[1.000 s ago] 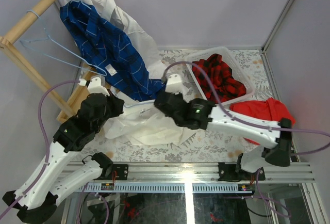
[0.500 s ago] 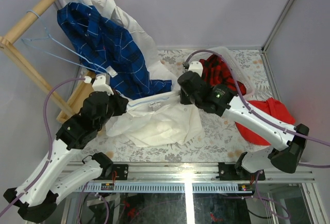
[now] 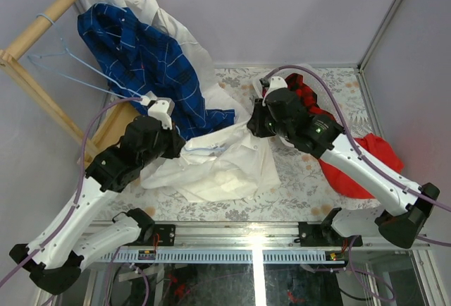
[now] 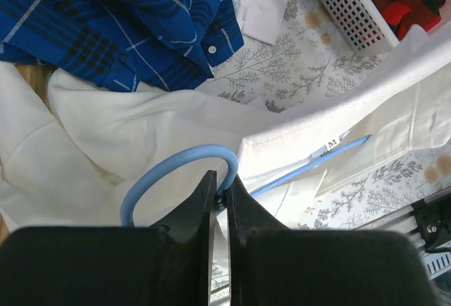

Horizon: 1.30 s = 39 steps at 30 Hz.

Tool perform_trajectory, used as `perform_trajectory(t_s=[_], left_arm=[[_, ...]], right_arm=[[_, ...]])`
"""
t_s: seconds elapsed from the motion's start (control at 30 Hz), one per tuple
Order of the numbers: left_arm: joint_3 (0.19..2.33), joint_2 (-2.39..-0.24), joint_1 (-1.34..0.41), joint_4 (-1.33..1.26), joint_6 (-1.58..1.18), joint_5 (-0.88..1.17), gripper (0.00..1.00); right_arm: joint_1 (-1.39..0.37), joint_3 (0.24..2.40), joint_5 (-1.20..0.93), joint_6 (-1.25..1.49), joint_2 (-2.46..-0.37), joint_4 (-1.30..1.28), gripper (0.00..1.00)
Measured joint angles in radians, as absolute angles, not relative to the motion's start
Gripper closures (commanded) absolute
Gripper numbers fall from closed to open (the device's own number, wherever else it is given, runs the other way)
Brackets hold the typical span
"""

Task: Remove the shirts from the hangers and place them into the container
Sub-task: Remove the shirt from the hanger.

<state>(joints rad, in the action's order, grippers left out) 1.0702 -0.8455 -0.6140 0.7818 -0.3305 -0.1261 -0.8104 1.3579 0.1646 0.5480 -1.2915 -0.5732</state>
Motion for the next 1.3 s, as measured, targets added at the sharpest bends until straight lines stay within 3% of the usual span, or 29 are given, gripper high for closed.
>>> perform_trajectory(t_s=[0.3, 0.5, 0.83, 1.03, 1.3], left_arm=[[1.095, -0.761, -0.623, 0.776, -0.363, -0.202, 1.00], [1.071, -0.724, -0.628, 0.776, -0.358, -0.183, 1.00], [1.068, -0.712, -0.628, 0.826, -0.522, -0.372, 1.00], [0.996, -0.618, -0.631, 0.781, -0.566, -0.336, 1.00], [0.988, -0.666, -0.630, 0.834, -0.600, -0.362, 1.00]], right_arm=[[-0.815, 1.374, 0.271, 0.554, -1.372, -0.663, 0.85], [-0.823, 1.289, 0.263, 0.567, -1.301, -0.613, 0.83], [-0.806, 1.306, 0.056, 0.540, -1.234, -0.600, 0.83], [-0.805, 1.236, 0.049, 0.554, -1.203, -0.574, 0.85], [-0.799, 1.148, -0.029, 0.569, -1.203, -0.540, 0.90]])
